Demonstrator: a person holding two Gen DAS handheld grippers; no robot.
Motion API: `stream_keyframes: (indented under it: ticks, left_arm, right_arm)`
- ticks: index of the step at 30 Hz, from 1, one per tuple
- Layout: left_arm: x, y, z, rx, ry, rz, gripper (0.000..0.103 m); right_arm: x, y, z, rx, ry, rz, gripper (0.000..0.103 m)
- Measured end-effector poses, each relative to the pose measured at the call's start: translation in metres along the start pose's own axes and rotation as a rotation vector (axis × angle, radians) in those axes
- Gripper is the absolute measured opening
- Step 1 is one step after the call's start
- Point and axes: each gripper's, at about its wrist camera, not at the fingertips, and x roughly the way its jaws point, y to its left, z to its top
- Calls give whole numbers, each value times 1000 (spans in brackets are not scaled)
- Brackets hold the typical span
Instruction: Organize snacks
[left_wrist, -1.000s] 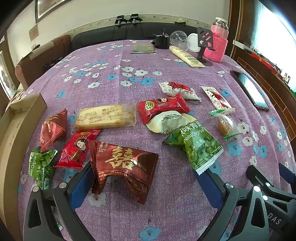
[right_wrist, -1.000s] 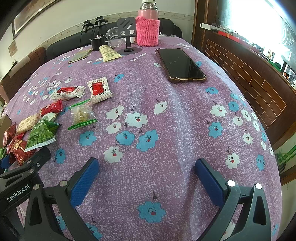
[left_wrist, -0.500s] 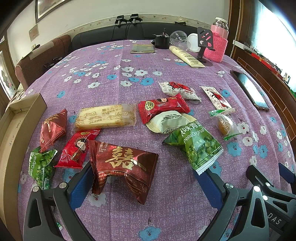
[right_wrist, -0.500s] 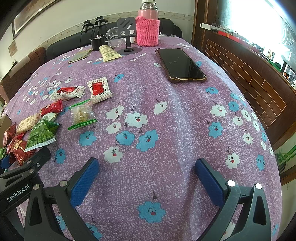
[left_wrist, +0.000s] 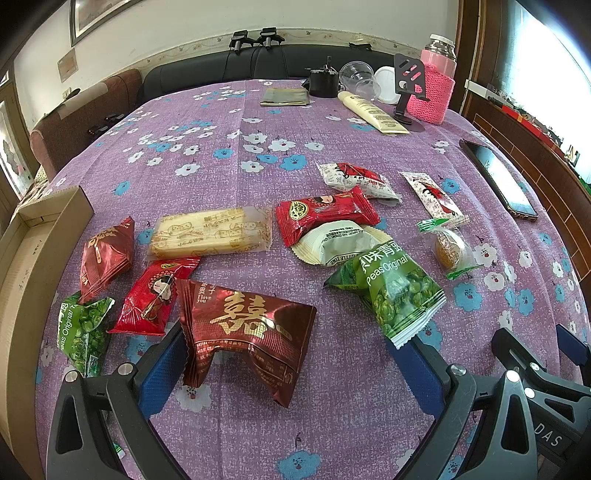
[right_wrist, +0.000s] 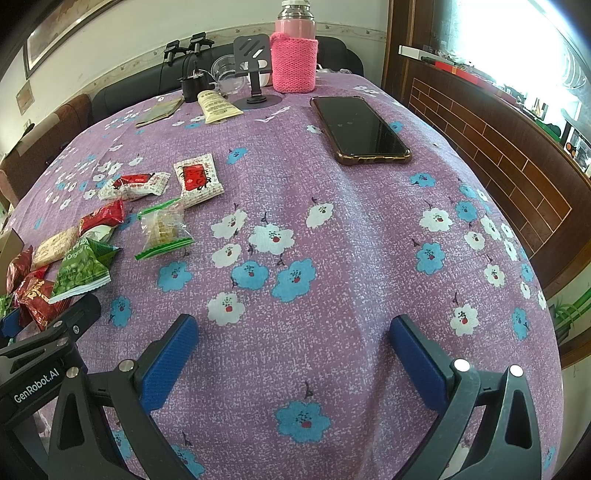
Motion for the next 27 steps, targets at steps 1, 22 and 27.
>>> stream_keyframes:
  ticks: [1,22,27]
  left_arm:
    - [0,0,0,0,0,0,103]
    - [-69,19,-36,114,8,-293,89]
    - [-116,59,-42,64,-120,-411,89]
  right_arm:
    - [0,0,0,0,0,0,103]
    - [-9,-38,-2,174,-54,232,103]
    - [-8,-45,1,168,-9,318,103]
